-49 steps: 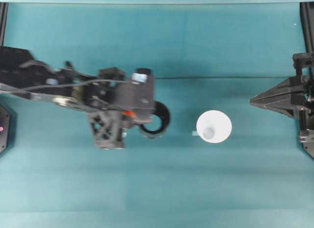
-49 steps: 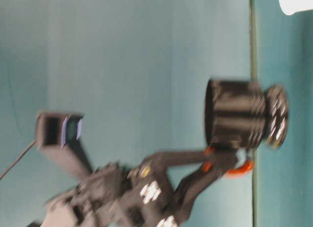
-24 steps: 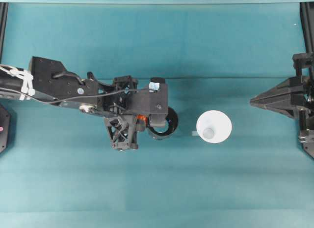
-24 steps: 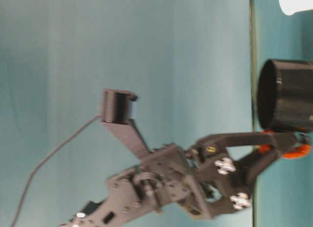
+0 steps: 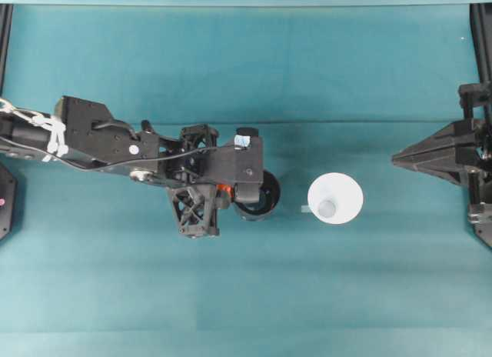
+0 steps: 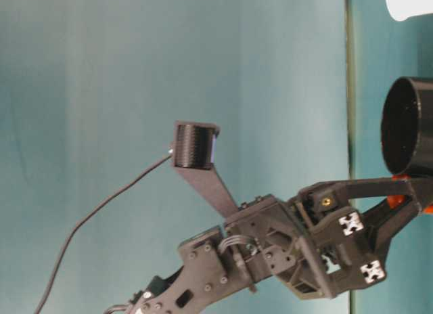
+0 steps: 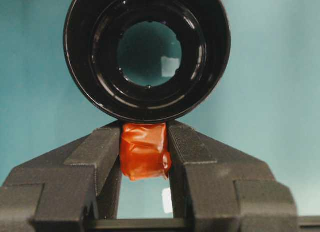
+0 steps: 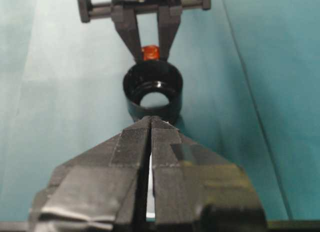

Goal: Put the paper cup into the moved red handle cup holder.

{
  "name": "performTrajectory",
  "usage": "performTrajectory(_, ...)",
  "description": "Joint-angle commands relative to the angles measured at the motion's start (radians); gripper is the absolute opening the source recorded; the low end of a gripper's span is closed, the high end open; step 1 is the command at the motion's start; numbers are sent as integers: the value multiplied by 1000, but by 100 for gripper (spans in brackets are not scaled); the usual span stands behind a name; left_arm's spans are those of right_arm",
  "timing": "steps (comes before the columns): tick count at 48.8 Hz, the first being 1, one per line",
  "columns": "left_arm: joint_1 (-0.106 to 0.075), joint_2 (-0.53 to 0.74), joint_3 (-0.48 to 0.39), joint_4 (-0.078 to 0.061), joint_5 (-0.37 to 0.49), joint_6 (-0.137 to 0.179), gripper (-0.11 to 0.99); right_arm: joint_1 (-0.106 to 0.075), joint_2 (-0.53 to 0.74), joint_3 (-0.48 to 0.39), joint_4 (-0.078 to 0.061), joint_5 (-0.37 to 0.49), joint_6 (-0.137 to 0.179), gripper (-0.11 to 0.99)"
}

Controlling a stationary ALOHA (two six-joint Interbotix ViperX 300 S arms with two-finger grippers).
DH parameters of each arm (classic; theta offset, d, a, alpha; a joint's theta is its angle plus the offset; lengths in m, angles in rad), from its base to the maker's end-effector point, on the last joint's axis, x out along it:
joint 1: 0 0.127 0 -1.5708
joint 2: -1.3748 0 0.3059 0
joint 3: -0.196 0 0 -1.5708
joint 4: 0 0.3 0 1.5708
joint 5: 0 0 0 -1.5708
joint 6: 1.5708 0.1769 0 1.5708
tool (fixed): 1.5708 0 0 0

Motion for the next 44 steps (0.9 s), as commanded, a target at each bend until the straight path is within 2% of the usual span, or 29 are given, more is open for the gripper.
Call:
performTrajectory(1,0,-2,-3,2,-9,0,29,-2,5,-25,3,-6,8,-10)
performTrajectory(44,2,0,28,2,-66,-6,29,-2,5,-18,3,-5,8,-10)
